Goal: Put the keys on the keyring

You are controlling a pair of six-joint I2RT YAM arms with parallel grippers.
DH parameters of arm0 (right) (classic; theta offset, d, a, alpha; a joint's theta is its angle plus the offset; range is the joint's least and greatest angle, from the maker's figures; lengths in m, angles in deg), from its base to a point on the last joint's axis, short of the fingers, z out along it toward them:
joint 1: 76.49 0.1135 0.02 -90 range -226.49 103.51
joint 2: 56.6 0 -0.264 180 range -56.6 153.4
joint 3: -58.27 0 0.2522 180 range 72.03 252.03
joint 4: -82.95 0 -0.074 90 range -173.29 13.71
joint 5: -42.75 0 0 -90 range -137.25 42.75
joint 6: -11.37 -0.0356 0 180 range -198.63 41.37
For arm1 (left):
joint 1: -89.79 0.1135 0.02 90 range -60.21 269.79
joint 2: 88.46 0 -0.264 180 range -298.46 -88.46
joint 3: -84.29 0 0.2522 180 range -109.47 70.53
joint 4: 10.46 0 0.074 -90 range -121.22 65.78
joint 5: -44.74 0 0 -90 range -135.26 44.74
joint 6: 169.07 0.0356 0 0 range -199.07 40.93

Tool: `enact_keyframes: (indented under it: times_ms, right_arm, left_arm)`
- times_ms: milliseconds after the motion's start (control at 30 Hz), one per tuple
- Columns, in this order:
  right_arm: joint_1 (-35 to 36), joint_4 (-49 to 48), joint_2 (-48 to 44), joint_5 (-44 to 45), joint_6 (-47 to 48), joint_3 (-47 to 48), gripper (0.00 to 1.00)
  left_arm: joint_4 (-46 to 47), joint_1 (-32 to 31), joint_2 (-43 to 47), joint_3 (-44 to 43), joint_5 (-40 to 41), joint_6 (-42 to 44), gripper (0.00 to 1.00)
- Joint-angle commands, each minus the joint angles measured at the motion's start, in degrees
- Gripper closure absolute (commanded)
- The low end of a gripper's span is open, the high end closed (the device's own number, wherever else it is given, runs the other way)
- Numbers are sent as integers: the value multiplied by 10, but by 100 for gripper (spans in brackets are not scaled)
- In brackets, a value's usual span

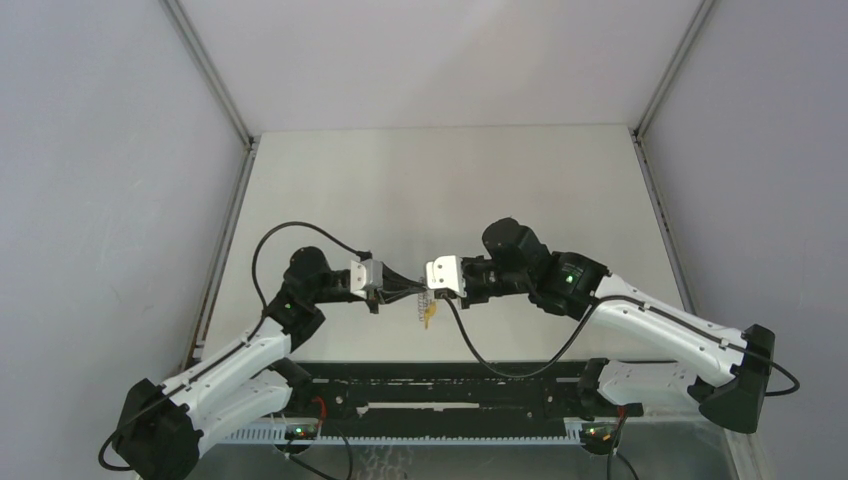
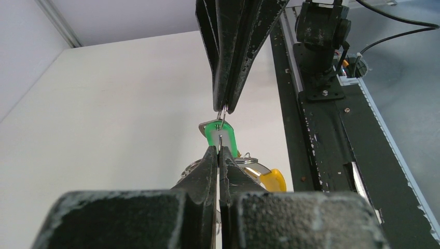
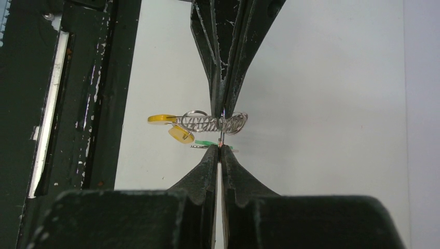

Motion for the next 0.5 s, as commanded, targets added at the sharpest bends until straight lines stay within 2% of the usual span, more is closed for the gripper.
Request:
enact_keyframes:
  times_ms: [0,467]
  right_arm:
    - [10,-12,2,5,7,26,100]
    - [18,3,15,20,9,38,100]
  left_arm:
    - [26,3,3,-30,-15,1,100]
    - [26,1,5,-31,-12,0,100]
